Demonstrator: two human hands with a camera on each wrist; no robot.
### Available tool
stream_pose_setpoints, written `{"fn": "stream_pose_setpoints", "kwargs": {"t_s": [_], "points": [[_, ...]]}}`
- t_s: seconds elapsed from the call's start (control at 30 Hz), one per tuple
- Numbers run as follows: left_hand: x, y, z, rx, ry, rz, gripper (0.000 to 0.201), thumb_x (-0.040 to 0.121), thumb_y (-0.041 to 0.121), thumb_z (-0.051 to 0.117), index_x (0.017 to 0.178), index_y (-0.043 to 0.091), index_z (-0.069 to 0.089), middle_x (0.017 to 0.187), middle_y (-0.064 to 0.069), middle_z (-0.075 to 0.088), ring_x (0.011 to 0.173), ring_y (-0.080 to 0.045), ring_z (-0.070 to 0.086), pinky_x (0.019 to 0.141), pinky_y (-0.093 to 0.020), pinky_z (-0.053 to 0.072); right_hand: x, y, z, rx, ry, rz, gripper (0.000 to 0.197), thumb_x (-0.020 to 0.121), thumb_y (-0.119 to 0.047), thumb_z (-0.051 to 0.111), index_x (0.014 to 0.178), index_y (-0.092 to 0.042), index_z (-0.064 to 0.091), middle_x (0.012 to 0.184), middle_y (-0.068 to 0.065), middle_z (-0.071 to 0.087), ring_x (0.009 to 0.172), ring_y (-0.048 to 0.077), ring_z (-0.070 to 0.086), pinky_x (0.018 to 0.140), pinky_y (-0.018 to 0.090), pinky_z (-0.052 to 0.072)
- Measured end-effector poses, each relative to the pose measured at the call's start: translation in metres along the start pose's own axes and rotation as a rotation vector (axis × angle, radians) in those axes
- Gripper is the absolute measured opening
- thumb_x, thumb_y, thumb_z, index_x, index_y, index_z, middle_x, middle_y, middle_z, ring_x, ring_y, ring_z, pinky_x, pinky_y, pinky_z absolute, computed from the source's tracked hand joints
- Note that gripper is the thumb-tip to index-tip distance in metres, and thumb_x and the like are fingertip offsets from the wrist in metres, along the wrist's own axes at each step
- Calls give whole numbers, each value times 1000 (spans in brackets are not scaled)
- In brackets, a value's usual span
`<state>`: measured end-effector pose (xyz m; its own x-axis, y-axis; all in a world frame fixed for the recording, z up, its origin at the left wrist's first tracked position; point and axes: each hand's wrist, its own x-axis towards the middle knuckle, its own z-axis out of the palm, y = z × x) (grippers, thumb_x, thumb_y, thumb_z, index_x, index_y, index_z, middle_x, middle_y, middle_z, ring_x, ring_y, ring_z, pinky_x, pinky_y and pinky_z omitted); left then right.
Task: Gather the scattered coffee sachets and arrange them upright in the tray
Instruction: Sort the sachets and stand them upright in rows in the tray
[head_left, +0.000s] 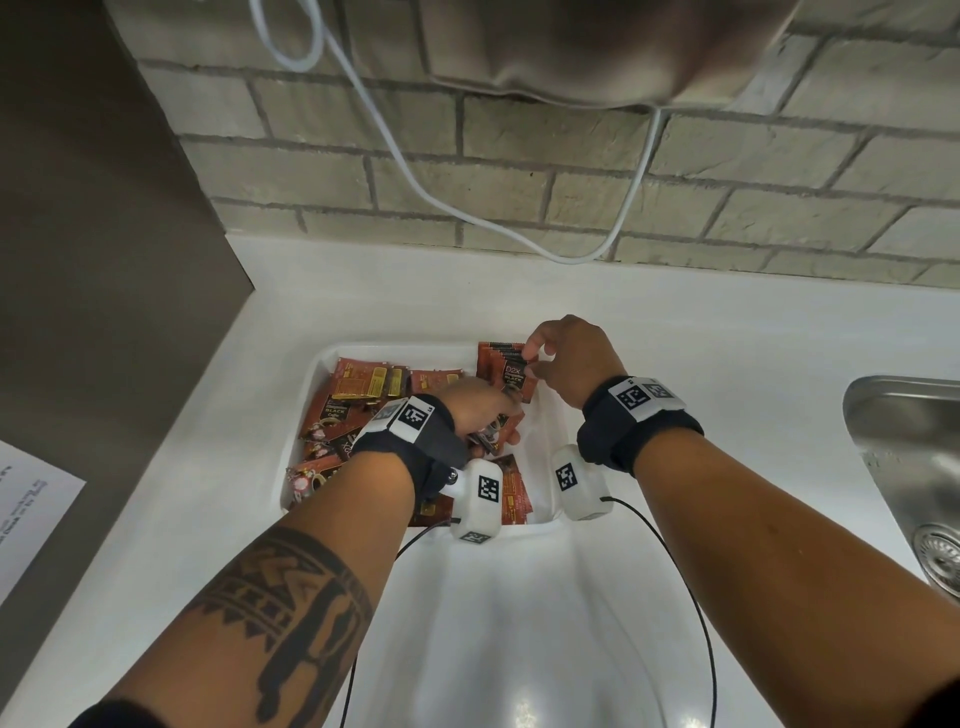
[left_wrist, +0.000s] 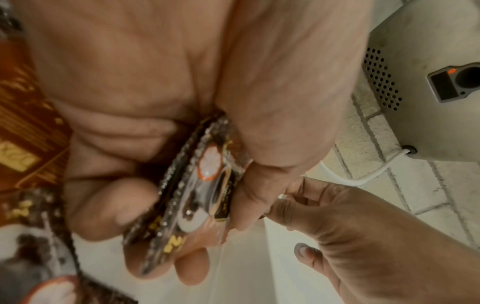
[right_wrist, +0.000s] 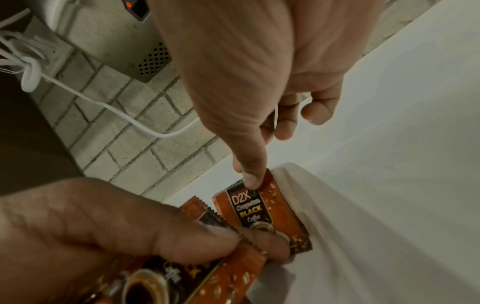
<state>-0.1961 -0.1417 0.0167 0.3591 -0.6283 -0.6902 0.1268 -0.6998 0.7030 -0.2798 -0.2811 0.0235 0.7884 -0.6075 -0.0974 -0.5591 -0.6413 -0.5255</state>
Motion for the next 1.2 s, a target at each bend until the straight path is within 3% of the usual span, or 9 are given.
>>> {"fn": "stream_pose_setpoints", "kwargs": {"t_s": [0.2, 0.37, 0.63, 0.73, 0.77, 0.87, 1.0, 1.1, 1.2], "points": [[0, -1, 0, 1, -11, 6, 28, 99, 26, 59, 116, 5, 66, 103, -14, 76, 83, -27, 63, 64, -32, 47, -1, 0, 0, 7, 6, -6, 13, 85, -18, 75, 89, -27, 67, 100, -4, 51, 87, 14, 54, 74, 25, 40], [-2, -1, -2, 11, -8, 18, 30, 99, 27, 59, 117, 4, 65, 101, -14, 76, 83, -27, 61, 59, -30, 44, -4, 2, -2, 16, 8, -15, 15, 84, -18, 77, 91, -27, 68, 102, -2, 53, 90, 14, 53, 77, 26, 41], [-1, -4, -2, -15, -15, 14, 24, 96, 25, 63, 111, 7, 69, 100, -12, 77, 87, -27, 64, 80, -41, 50, -4, 1, -1, 14, 20, -5, 14, 84, -17, 76, 89, -27, 68, 103, -2, 53, 91, 14, 54, 76, 26, 41], [-3, -4, -3, -18, -35, -6, 18, 93, 12, 62, 104, -1, 69, 108, -16, 73, 92, -30, 62, 75, -38, 51, -6, 1, -1, 22, 23, -19, 14, 84, -17, 76, 88, -27, 68, 101, -2, 53, 89, 14, 53, 76, 26, 40], [-3, -4, -3, -22, -32, -11, 18, 91, 9, 63, 103, -3, 69, 114, -19, 70, 96, -33, 62, 76, -39, 53, -7, 1, -1, 21, 22, -22, 14, 84, -16, 75, 87, -27, 68, 101, -2, 53, 89, 14, 53, 75, 26, 40], [-1, -6, -3, -25, -5, -23, 27, 89, 7, 64, 113, -5, 66, 125, -26, 61, 115, -44, 61, 92, -49, 53, -8, 2, -1, 10, 17, -16, 15, 84, -15, 74, 84, -28, 67, 101, -2, 53, 91, 15, 56, 74, 25, 40], [1, -8, 0, -69, 23, 27, 18, 90, 7, 64, 107, 1, 61, 90, -14, 63, 81, -26, 64, 76, -40, 55, -6, 2, 0, 0, 18, -6, 17, 85, -13, 72, 80, -29, 65, 103, -2, 55, 93, 16, 57, 76, 26, 42], [1, -6, 1, -37, 4, 2, 22, 88, 8, 66, 108, -3, 68, 116, -23, 63, 109, -39, 63, 94, -48, 55, -4, 1, 1, 8, 24, -5, 18, 85, -12, 72, 79, -28, 65, 101, -3, 54, 94, 16, 58, 77, 28, 44], [-3, -3, 2, -23, -2, -14, 8, 90, 7, 64, 94, 1, 67, 118, -23, 60, 109, -39, 61, 98, -50, 52, -3, 0, 2, 18, 24, -3, 17, 84, -12, 72, 79, -27, 65, 101, -2, 55, 94, 16, 58, 76, 28, 43]]}}
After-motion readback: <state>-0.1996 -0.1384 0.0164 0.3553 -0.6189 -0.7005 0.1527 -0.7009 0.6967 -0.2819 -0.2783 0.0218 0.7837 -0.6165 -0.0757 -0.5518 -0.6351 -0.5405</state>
